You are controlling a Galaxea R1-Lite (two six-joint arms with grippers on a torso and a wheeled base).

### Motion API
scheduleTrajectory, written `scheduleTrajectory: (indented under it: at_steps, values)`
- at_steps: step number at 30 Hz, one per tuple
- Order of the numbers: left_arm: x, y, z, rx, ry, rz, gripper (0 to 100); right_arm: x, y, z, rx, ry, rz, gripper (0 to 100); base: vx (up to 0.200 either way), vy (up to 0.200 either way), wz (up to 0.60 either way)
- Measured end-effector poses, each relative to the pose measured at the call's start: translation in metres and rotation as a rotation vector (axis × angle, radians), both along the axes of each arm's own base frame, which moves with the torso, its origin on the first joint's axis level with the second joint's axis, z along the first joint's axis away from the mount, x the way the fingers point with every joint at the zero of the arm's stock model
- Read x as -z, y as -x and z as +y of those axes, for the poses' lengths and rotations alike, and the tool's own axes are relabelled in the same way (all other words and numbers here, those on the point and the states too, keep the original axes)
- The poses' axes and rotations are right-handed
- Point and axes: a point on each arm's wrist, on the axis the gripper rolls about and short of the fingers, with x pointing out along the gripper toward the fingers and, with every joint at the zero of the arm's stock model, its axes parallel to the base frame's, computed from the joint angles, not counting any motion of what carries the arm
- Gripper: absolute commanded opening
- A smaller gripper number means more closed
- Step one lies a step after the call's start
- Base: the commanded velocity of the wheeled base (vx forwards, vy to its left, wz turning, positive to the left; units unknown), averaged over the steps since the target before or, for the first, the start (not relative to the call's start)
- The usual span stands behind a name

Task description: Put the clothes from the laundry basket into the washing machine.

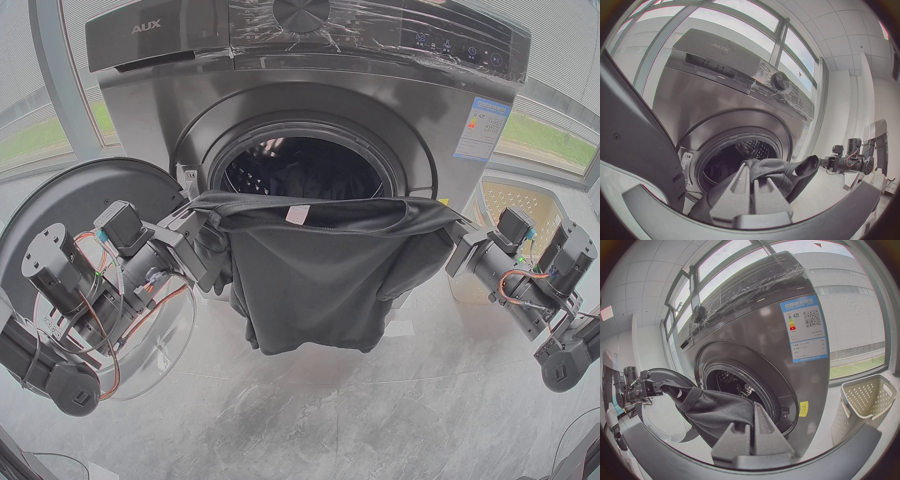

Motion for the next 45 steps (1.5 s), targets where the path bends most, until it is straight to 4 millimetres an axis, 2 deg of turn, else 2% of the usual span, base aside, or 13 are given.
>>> scheduleTrajectory:
  at_steps: [25,34,41,42,45]
  values:
    - [0.006,-0.003,-0.006,0.015,-0.011,0.016,0,-0.001,-0.001,-0.004,0.011,-0.004,-0.006,0,0.0,0.0,0.0]
    - [0.012,-0.003,-0.015,0.042,-0.037,0.022,0,0.025,0.002,0.003,-0.01,0.039,0.084,0,0.0,0.0,0.0]
    - [0.016,-0.004,-0.034,0.094,-0.058,0.017,0,0.05,0.008,0.026,-0.086,0.08,0.163,0,0.0,0.0,0.0]
    - [0.016,-0.004,-0.037,0.098,-0.058,0.016,0,0.054,0.009,0.031,-0.102,0.086,0.17,100,0.0,0.0,0.0]
    - [0.016,-0.005,-0.04,0.105,-0.056,0.012,0,0.066,0.01,0.043,-0.136,0.109,0.203,100,0.0,0.0,0.0]
